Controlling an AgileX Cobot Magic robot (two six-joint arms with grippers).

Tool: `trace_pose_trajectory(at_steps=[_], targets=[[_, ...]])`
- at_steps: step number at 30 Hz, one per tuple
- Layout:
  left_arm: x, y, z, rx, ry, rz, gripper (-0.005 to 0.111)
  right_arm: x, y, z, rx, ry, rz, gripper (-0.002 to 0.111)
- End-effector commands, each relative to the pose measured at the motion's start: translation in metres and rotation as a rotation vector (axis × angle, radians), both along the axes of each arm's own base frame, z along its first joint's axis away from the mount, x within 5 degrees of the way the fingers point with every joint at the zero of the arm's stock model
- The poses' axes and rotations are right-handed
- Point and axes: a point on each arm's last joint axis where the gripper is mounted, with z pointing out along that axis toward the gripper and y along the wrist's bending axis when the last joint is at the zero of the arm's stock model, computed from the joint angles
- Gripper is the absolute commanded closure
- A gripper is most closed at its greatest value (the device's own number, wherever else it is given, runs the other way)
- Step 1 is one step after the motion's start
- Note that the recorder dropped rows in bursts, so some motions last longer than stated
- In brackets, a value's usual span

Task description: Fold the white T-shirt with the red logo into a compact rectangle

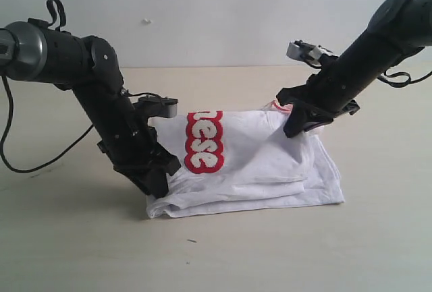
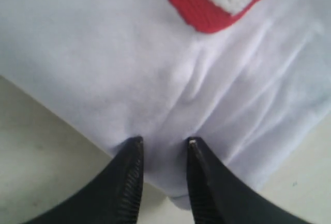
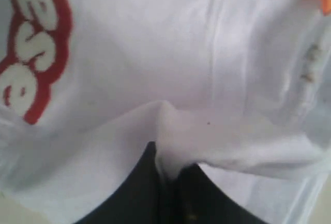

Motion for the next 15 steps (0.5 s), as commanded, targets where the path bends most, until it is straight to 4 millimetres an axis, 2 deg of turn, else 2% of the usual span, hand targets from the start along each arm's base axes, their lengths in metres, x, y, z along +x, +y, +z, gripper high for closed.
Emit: trace_pose_trajectory(at_steps=[1, 4, 6, 11, 15], targets=[[-0.003, 0.001, 0.001, -0.004, 0.030, -0.005, 0.076, 0.003, -0.012, -0.009, -0.130, 0.006, -0.064, 0.087], [-0.001, 0.001, 0.001, -0.009, -0.001, -0.017, 0.076, 0.002, -0.016, -0.009, -0.179, 0.029, -0.093, 0.071], [0.002, 0.000, 0.005, -0.017, -0.042, -0.008, 0.076, 0.001, -0.017, -0.008, -0.179, 0.033, -0.107, 0.065], [0.007, -0.001, 0.021, -0.043, -0.131, 0.004, 0.076, 0.000, -0.016, 0.001, -0.171, 0.025, -0.106, 0.065], [0.017, -0.002, 0.040, -0.084, -0.285, 0.048, 0.076, -0.004, -0.016, 0.028, -0.169, -0.027, -0.105, 0.065]])
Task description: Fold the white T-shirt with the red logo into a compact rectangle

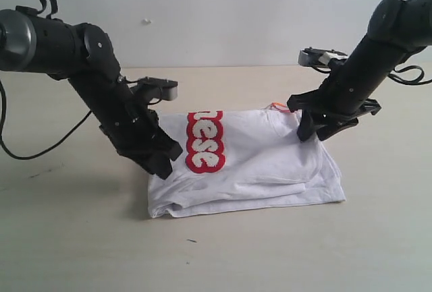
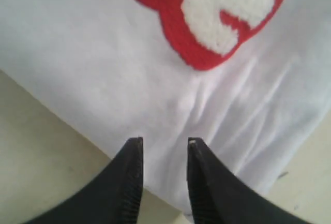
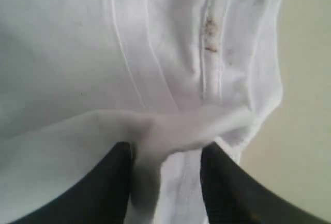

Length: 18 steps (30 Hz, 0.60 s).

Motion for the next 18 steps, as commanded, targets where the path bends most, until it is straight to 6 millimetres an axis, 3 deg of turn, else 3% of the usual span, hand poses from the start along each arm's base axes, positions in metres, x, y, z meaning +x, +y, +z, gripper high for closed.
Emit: trace_pose_trajectory(at_steps=[1, 5, 7, 12, 18], targets=[[0.012, -0.001, 0.023, -0.056, -0.180, 0.054, 0.076, -0.004, 0.000, 0.039, -0.008, -0.091, 0.003, 0.065], [0.022, -0.007, 0.025, -0.127, -0.275, 0.125, 0.076, -0.008, -0.001, 0.075, -0.009, -0.194, -0.029, 0.065], [0.025, -0.010, 0.023, -0.166, -0.293, 0.133, 0.076, -0.010, -0.001, 0.082, -0.009, -0.210, -0.031, 0.065], [0.026, -0.016, 0.014, -0.219, -0.281, 0.112, 0.076, -0.002, -0.002, 0.072, -0.009, -0.238, -0.056, 0.063], [0.026, -0.017, 0.002, -0.211, -0.241, 0.111, 0.076, 0.014, 0.009, 0.054, 0.131, -0.308, -0.064, 0.050]])
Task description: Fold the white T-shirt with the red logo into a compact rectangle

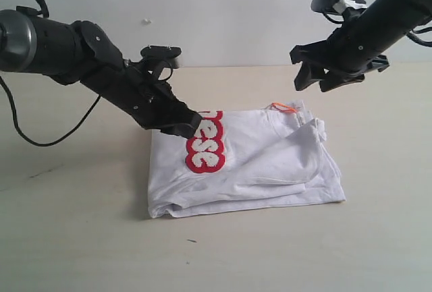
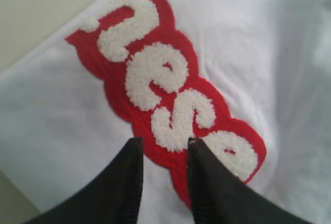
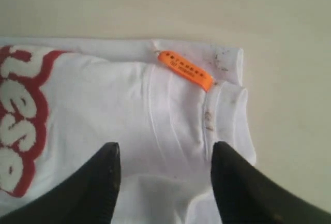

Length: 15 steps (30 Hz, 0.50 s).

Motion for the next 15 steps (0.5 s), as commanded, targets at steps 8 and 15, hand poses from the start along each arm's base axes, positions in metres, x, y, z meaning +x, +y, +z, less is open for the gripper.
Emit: trace_pose_trajectory(at_steps=[8, 15], targets=[[-0.003, -0.001, -0.008, -0.004, 0.050, -0.018, 0.076, 0.031, 0.034, -0.057, 0.014, -0.062, 0.100, 0.050], [-0.005, -0.001, -0.008, -0.001, 0.061, -0.037, 0.076, 0.044, 0.051, -0.080, -0.093, -0.074, 0.158, 0.051]])
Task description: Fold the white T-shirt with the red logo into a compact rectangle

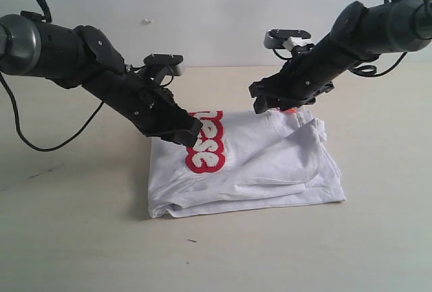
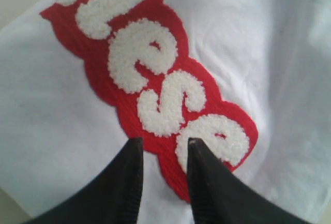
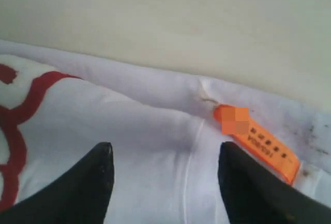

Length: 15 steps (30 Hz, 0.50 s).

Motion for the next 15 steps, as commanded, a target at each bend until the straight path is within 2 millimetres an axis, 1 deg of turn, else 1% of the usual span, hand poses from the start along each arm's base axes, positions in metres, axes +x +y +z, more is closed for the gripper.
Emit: trace_pose_trajectory(at_steps=[1, 6, 9, 10, 12, 14, 15], targets=[[-0.001, 0.000, -0.001, -0.002, 0.008, -0.011, 0.076, 0.008, 0.008, -0.011, -0.070, -0.011, 0.019, 0.052], [-0.001, 0.000, -0.001, 0.000, 0.001, -0.022, 0.076, 0.007, 0.009, -0.026, -0.114, 0.015, 0.029, 0.053], [-0.002, 0.000, -0.001, 0.001, 0.007, -0.026, 0.076, 0.007, 0.008, -0.031, -0.126, 0.028, 0.027, 0.061], [-0.002, 0.000, -0.002, 0.001, 0.009, -0.026, 0.076, 0.007, 0.008, -0.032, -0.126, 0.030, 0.027, 0.066], [-0.002, 0.000, -0.002, 0.001, 0.011, -0.027, 0.076, 0.007, 0.009, -0.032, -0.109, 0.032, 0.016, 0.082], [-0.002, 0.000, -0.002, 0.001, 0.011, -0.027, 0.076, 0.008, 0.012, -0.029, -0.067, 0.030, -0.007, 0.101], [-0.002, 0.000, -0.002, 0.001, 0.011, -0.027, 0.076, 0.008, 0.013, -0.027, -0.050, 0.027, -0.017, 0.108]])
